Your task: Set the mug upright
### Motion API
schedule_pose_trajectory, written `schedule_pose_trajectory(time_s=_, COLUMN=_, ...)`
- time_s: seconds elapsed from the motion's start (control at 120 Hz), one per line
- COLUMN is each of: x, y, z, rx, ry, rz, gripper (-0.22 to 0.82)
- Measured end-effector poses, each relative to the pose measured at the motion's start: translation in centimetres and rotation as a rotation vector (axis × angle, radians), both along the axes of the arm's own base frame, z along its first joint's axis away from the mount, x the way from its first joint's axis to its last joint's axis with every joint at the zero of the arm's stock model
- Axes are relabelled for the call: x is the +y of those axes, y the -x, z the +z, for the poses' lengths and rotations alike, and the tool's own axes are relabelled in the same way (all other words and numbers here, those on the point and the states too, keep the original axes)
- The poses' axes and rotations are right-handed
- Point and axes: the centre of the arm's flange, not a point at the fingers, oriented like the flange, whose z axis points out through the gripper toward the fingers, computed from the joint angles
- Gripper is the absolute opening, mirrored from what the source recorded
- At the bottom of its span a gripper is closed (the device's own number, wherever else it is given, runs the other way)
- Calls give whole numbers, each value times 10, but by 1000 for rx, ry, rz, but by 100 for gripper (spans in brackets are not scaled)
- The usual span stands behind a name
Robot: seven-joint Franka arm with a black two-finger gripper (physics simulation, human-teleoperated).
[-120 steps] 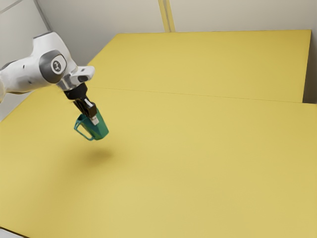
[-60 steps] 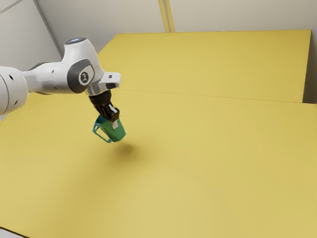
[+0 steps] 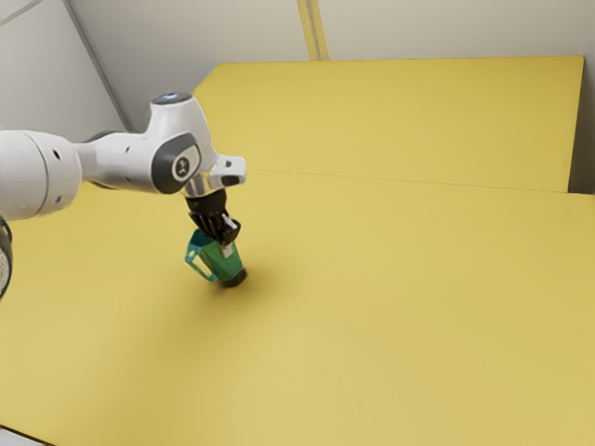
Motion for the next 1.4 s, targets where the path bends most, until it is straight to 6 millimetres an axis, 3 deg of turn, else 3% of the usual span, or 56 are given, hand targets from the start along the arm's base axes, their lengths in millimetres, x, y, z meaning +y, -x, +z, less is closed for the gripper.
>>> schedule_pose_trajectory(time_s=0.3, x=0, y=-2, z=-23, rx=34, ry=-14, rz=45, gripper=-16)
schedule_pose_trajectory(time_s=0.342, x=0, y=-2, z=-24, rx=36, ry=-13, rz=51, gripper=-11)
schedule_pose_trajectory(time_s=0.5, x=-2, y=-2, z=-19, rx=30, ry=-8, rz=66, gripper=23)
schedule_pose_trajectory(time_s=0.6, x=-5, y=0, z=2, rx=0, ry=-8, rz=68, gripper=37)
schedule_pose_trajectory(time_s=0.733, x=-3, y=3, z=54, rx=-53, ry=1, rz=85, gripper=48)
schedule_pose_trajectory(time_s=0.85, x=2, y=-7, z=105, rx=-89, ry=6, rz=100, gripper=53)
schedule_pose_trajectory(time_s=1.092, x=2, y=-14, z=190, rx=-137, ry=-1, rz=94, gripper=58)
schedule_pose_trajectory(time_s=1.233, x=5, y=-2, z=213, rx=-116, ry=-5, rz=95, gripper=59)
schedule_pose_trajectory(time_s=1.4, x=7, y=5, z=217, rx=-81, ry=-4, rz=97, gripper=60)
